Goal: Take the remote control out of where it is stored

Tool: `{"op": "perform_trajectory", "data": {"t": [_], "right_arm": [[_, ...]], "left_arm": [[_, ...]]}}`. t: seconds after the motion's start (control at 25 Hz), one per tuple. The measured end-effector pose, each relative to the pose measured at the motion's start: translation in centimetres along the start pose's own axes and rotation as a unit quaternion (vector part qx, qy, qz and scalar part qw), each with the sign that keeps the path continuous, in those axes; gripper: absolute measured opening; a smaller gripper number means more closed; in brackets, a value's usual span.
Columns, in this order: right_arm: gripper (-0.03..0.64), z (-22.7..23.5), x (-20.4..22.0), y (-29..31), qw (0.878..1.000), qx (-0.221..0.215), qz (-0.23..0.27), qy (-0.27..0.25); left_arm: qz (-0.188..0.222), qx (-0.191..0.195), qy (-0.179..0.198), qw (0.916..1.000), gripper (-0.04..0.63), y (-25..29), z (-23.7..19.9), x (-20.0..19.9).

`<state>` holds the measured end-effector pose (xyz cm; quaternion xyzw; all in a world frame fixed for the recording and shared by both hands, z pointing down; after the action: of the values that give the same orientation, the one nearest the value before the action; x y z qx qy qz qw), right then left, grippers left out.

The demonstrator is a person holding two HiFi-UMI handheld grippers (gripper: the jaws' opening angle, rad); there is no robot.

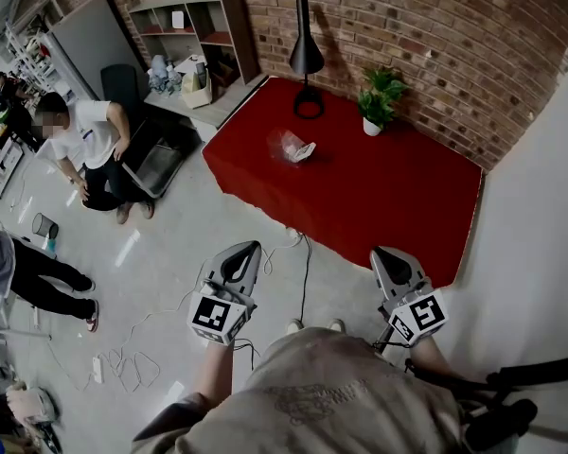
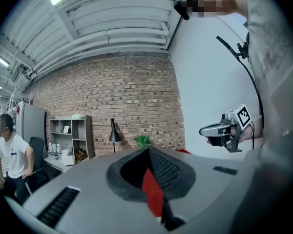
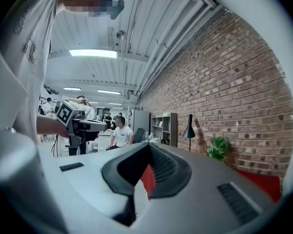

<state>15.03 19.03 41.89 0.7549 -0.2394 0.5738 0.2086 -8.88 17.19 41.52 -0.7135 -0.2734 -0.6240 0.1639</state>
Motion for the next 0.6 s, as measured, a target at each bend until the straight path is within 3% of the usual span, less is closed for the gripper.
{"op": "perform_trajectory", "data": {"t": [0.6], "right_arm": [[0.012,1.0,0.9,-0.5,1.0,-0.01,-0.003,-0.002]], "left_arm": [[-0.006,-0.001,0.002,1.0,0.005,1.5,1.0,0.5]]}}
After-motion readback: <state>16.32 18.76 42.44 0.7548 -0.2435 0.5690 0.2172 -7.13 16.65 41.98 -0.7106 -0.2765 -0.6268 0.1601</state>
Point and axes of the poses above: the fingertips, and each gripper's own axes: y forward along the fingers, z to its right, x out of its underside, the point moved 1 cm from there along -y, backward along the fingers, and after that the axes turned 13 degrees about -y, right-handed, at the moved point
